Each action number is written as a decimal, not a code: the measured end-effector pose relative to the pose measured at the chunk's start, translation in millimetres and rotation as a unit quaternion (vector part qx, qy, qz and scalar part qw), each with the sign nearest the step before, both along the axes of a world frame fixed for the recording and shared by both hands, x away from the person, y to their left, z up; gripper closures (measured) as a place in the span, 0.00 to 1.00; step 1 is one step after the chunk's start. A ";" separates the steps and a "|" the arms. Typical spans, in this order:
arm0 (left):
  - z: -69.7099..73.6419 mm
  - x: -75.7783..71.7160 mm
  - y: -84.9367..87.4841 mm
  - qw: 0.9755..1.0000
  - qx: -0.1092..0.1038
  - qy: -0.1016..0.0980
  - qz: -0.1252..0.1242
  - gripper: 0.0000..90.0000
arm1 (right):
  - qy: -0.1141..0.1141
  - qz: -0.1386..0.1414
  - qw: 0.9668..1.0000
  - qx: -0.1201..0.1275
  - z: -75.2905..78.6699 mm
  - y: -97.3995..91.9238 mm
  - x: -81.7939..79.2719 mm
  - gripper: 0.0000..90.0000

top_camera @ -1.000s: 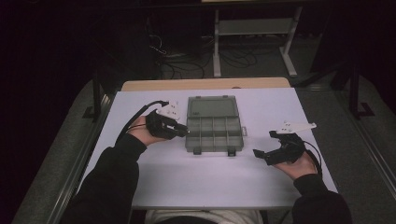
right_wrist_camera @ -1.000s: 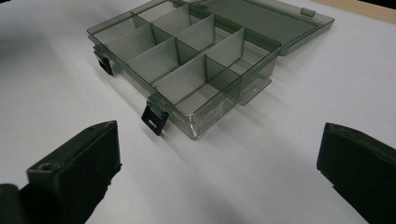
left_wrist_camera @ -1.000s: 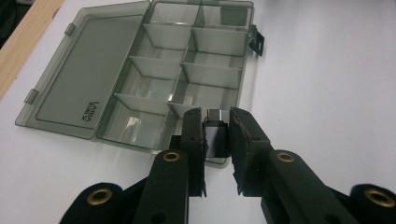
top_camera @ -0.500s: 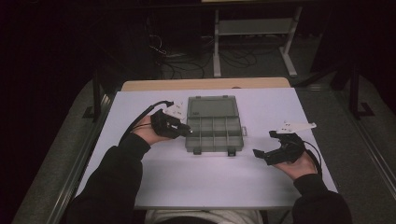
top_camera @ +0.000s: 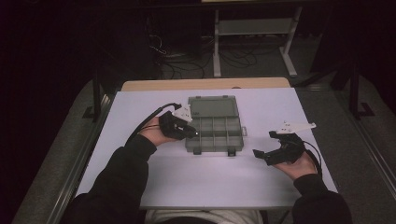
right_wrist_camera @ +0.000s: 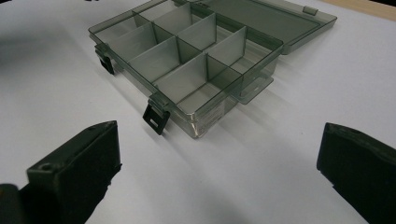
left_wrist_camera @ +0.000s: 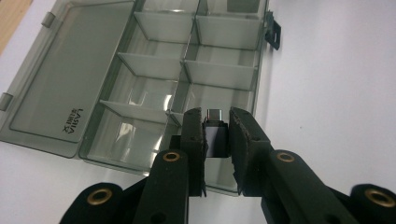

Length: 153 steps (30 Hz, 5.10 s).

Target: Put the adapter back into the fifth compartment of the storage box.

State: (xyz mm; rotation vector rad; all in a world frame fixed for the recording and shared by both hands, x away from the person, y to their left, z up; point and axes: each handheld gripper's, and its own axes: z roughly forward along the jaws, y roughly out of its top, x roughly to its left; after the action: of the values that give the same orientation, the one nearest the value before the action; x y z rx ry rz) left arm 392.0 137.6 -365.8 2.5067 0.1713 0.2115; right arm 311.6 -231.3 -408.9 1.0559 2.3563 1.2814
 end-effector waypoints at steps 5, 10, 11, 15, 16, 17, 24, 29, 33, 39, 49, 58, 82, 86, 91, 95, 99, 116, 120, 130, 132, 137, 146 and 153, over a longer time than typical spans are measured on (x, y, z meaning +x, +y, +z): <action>-7.4 0.6 -2.0 1.000 0.003 0.006 -0.002 0.85 | 0.004 0.003 1.000 -0.003 -1.8 0.7 1.8 0.00; -16.1 3.3 -8.6 1.000 0.015 0.013 0.000 0.85 | 0.003 0.004 1.000 -0.002 -1.3 0.4 1.6 0.00; -16.9 3.3 -9.7 1.000 0.015 0.014 -0.001 0.85 | 0.003 0.003 1.000 -0.001 -1.2 -0.1 1.7 0.00; -20.0 5.4 -11.6 1.000 0.016 0.011 0.004 0.85 | 0.004 0.002 1.000 0.000 -1.5 -1.3 1.8 0.00; -20.0 5.4 -11.6 1.000 0.016 0.011 0.004 0.85 | 0.004 0.002 1.000 0.000 -1.5 -1.3 1.8 0.00; -23.8 7.7 -12.5 1.000 0.024 0.010 0.007 0.85 | 0.004 0.002 1.000 0.000 -1.6 -1.7 1.8 0.00; -31.2 14.2 -10.1 0.999 0.030 0.017 0.018 0.85 | 0.002 0.001 1.000 0.001 -1.4 -3.0 1.7 0.00; -36.7 13.6 -13.1 0.999 0.034 0.015 0.016 0.85 | 0.002 0.001 1.000 0.001 -1.4 -3.0 1.6 0.00; -38.5 13.7 -14.2 0.999 0.039 0.013 0.017 0.85 | 0.003 0.004 1.000 0.001 -1.7 -2.0 1.7 0.00; -42.2 14.3 -12.8 0.998 0.051 0.013 0.019 0.85 | 0.005 0.004 1.000 0.000 -2.2 -1.6 2.0 0.00; -41.8 11.4 -5.3 0.998 0.043 0.016 0.033 0.71 | 0.007 0.005 1.000 -0.001 -2.8 -1.2 1.8 0.00; -36.1 11.6 2.9 0.999 0.023 0.019 0.043 0.63 | 0.007 0.005 1.000 0.000 -2.6 -1.3 1.7 0.00; -19.8 6.5 24.5 0.995 -0.066 0.050 0.052 0.00 | 0.002 0.002 1.000 0.001 -0.8 -1.9 -0.5 0.00; -17.0 4.5 26.9 0.995 -0.068 0.049 0.052 0.00 | 0.002 0.001 1.000 0.001 -0.6 -2.2 -1.1 0.00; -16.3 3.4 34.2 0.995 -0.068 0.044 0.062 0.00 | 0.001 -0.001 1.000 0.003 -0.4 -2.7 -1.6 0.00; -16.6 3.5 35.8 0.995 -0.066 0.041 0.067 0.00 | 0.001 -0.001 1.000 0.004 -0.3 -2.8 -1.7 0.00; -18.1 1.3 47.9 0.993 -0.076 0.044 0.076 0.00 | 0.003 -0.002 1.000 0.003 -0.9 -2.8 -1.8 0.00; -16.6 -5.4 81.7 0.988 -0.114 0.035 0.101 0.00 | 0.002 -0.004 1.000 0.003 -0.6 -3.1 -2.0 0.00; -16.6 -5.4 81.7 0.988 -0.114 0.035 0.101 0.00 | 0.002 -0.004 1.000 0.003 -0.6 -3.2 -2.0 0.00; -18.7 -12.6 96.0 0.986 -0.125 0.032 0.105 0.00 | 0.001 -0.006 1.000 0.002 -0.7 -3.1 -2.2 0.00; -19.1 -14.8 98.2 0.986 -0.125 0.029 0.106 0.00 | 0.002 -0.005 1.000 0.001 -0.8 -3.1 -2.2 0.00; -20.3 -18.0 101.8 0.986 -0.125 0.023 0.109 0.00 | 0.002 -0.006 1.000 0.002 -0.7 -3.3 -2.2 0.00; -22.3 -20.9 114.8 0.984 -0.127 0.020 0.124 0.00 | 0.003 -0.005 1.000 0.001 -1.1 -2.9 -2.2 0.00; -21.0 -23.5 123.4 0.982 -0.137 0.013 0.131 0.00 | 0.003 -0.005 1.000 0.001 -1.4 -2.9 -1.9 0.00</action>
State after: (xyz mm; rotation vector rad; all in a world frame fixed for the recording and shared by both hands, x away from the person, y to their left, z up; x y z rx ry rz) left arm 368.4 261.0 -386.8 2.2088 0.5084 0.2445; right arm 309.7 -234.1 -410.2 1.0723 2.3516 1.2778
